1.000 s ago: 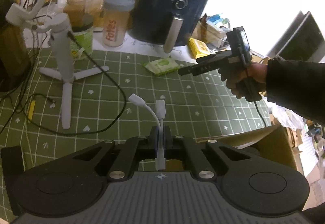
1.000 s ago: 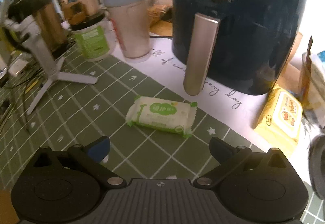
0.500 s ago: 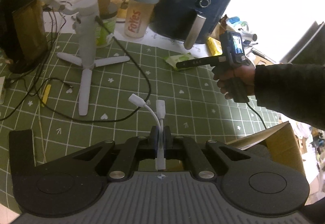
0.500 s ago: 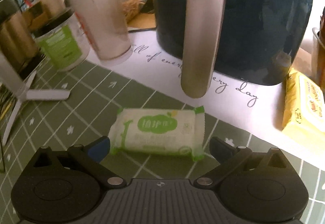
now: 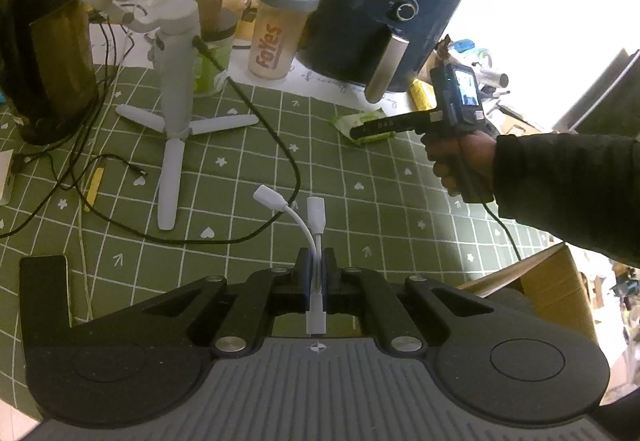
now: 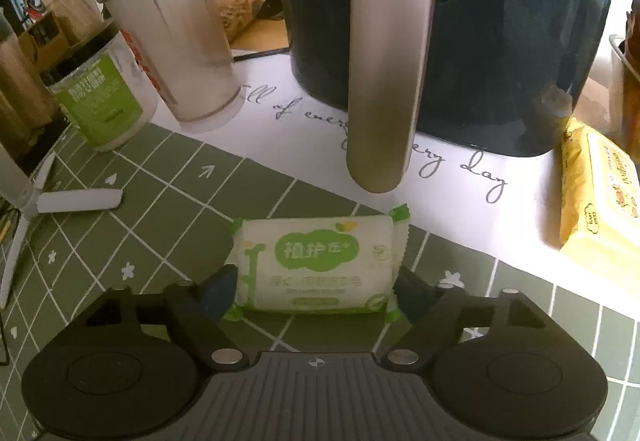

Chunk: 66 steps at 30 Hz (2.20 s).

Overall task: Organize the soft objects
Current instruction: 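Lift the soap bar with the right while the left carries the cable toward the box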

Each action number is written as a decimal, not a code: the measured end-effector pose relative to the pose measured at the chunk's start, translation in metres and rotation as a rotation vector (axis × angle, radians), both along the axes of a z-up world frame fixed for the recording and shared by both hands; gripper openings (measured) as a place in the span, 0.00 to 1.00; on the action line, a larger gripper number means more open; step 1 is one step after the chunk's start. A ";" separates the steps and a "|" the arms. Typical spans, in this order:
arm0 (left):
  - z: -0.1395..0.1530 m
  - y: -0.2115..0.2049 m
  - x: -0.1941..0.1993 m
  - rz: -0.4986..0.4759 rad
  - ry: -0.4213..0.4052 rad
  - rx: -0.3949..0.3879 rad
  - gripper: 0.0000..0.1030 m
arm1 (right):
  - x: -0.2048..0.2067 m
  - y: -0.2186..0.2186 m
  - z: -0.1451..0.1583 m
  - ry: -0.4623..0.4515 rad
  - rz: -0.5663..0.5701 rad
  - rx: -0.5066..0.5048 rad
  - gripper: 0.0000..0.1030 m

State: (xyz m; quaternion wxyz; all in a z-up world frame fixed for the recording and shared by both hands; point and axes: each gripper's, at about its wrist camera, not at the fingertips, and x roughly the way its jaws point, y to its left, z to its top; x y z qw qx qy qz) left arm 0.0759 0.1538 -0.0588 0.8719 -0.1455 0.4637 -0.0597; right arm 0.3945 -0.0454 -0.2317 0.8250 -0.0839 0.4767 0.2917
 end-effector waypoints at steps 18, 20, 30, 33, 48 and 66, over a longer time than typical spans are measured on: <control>0.020 -0.009 -0.005 -0.018 -0.072 0.013 0.05 | -0.039 -0.031 0.061 0.004 0.159 0.020 0.77; 0.022 -0.010 -0.008 -0.019 -0.077 0.013 0.05 | -0.044 -0.037 0.068 0.005 0.161 0.035 0.77; 0.036 -0.018 -0.019 -0.027 -0.116 0.015 0.05 | -0.079 -0.072 0.107 -0.023 0.158 0.096 0.76; 0.042 -0.023 -0.020 -0.037 -0.132 0.022 0.05 | -0.091 -0.087 0.120 -0.037 0.149 0.116 0.76; 0.056 -0.064 -0.026 -0.141 -0.173 0.031 0.05 | -0.169 -0.147 0.171 -0.100 0.126 0.210 0.76; 0.053 -0.131 -0.040 -0.367 -0.158 0.007 0.05 | -0.263 -0.201 0.182 -0.084 0.068 0.266 0.76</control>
